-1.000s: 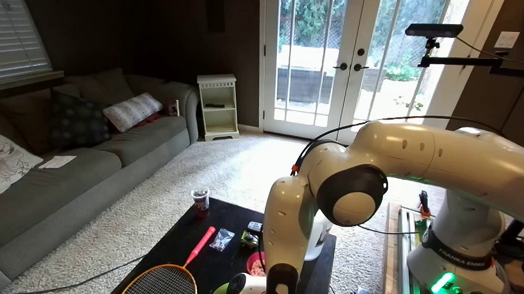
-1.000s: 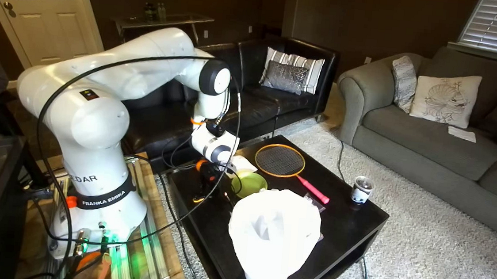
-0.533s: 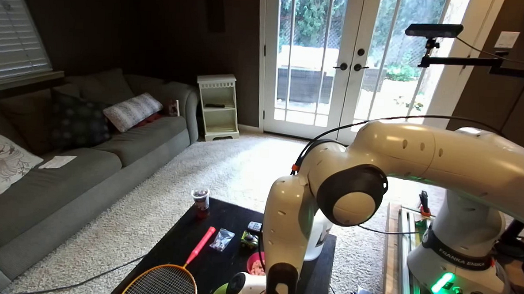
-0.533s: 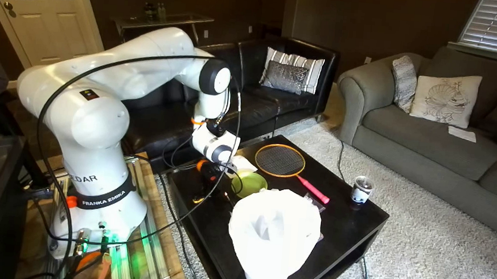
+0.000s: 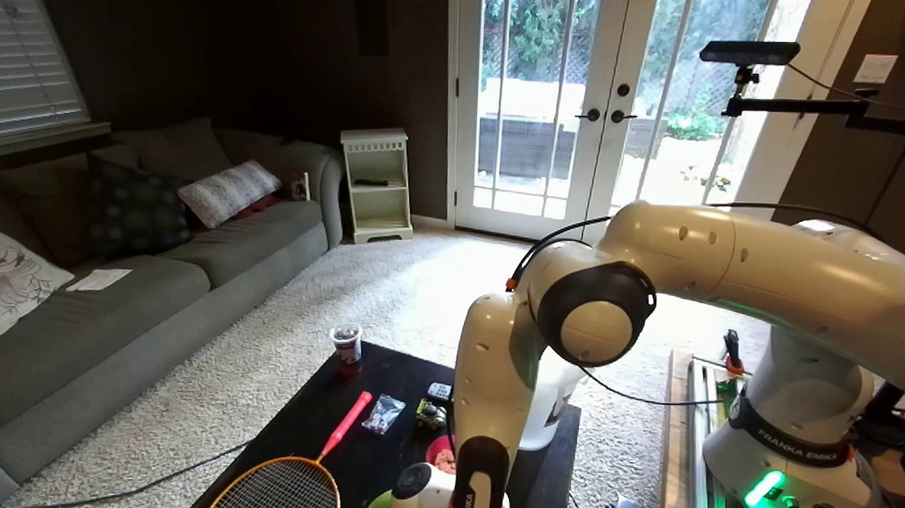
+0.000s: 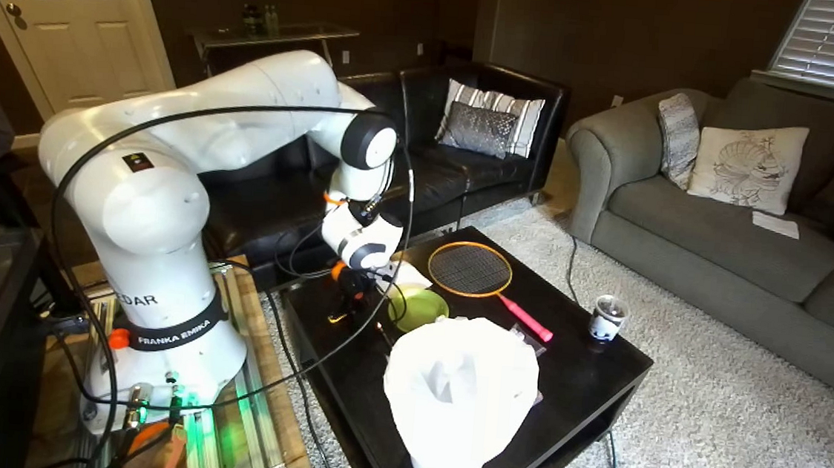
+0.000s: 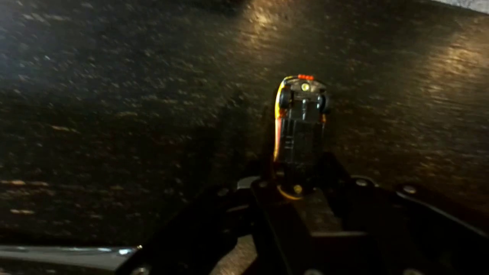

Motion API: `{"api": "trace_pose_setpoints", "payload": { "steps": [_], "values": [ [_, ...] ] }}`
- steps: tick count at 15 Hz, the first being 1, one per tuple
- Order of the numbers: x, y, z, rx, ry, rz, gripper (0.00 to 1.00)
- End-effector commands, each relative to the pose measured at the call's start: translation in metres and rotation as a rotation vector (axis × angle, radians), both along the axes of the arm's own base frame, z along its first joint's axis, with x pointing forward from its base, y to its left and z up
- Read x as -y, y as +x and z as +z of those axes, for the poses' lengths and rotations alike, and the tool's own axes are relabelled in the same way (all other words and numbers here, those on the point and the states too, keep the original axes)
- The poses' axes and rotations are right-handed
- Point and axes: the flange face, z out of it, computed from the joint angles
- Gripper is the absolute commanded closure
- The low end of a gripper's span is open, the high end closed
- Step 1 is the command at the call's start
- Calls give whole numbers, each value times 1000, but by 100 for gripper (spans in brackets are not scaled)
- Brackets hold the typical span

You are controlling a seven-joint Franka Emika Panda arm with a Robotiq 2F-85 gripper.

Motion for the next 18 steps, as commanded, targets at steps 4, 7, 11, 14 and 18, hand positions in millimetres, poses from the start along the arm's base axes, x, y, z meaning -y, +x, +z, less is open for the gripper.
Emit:
{"api": "trace_pose_setpoints", "payload": {
  "steps": [4,7,11,14,18],
  "values": [
    [-8,5,10,209,240,-18,91],
    [-6,3,11,314,287,-35,91],
    [-2,-6,14,428,363,-53,91],
    [4,-11,42,489,443,-79,91],
    [13,-16,59,526,519,-90,91]
  ]
}}
